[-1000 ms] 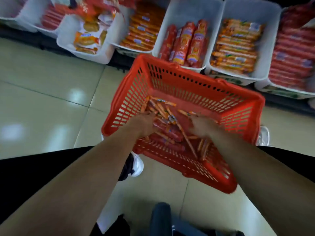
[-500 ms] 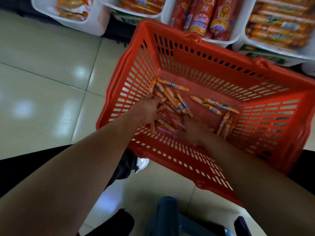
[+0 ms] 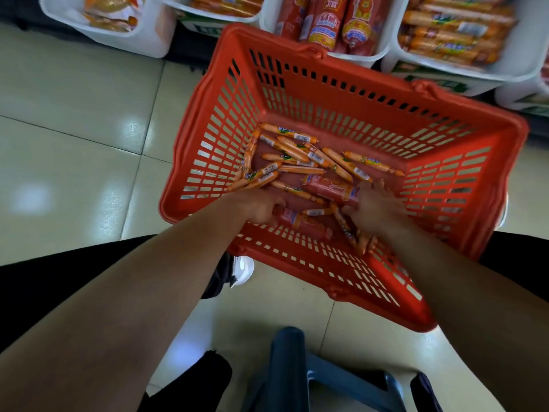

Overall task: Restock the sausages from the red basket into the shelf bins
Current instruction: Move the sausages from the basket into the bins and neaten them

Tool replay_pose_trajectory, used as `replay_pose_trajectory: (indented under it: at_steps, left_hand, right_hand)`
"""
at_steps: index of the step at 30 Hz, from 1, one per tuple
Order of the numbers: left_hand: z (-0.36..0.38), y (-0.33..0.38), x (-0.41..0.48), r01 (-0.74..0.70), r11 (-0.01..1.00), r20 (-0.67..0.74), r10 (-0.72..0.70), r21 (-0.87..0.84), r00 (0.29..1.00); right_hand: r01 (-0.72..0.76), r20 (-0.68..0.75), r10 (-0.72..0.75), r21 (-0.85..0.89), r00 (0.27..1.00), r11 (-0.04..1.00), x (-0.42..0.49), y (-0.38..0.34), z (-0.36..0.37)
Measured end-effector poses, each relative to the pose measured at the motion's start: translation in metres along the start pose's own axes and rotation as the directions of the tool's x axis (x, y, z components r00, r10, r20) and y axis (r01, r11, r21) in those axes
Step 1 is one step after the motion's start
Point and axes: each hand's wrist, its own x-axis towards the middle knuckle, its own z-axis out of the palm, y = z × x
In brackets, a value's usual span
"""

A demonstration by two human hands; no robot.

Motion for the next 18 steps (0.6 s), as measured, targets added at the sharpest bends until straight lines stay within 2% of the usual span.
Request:
replay_pose_trajectory:
  at_steps: [5,9,13,18]
  left_hand:
    - [0.004,-0.001,0.021,0.022,1.0,0.094,-0.022,0.002,0.995]
    - [0.004,0.001,0.03,0.039,0.993,0.057,-0.046,0.109,0.997]
    - [0.004,0.009,0.032,0.087,0.98,0.057,-0.098,0.177,0.994]
    - [0.0,0.012,0.011,0.027,0.998,0.001,-0.027,0.054,1.0]
  right_hand:
    - [-0.013,0.13,-0.002,0.118,0.992,0.993,0.007,0.003,0.006]
    - [0.038,0.218,-0.067,0.136,0.974,0.99,0.007,0.001,0.008]
    - [0.073,0.231,-0.112,0.168,0.967,0.983,0.007,0.0,0.006]
    - [0.064,0.226,-0.118,0.235,0.967,0.97,0.002,-0.004,-0.002]
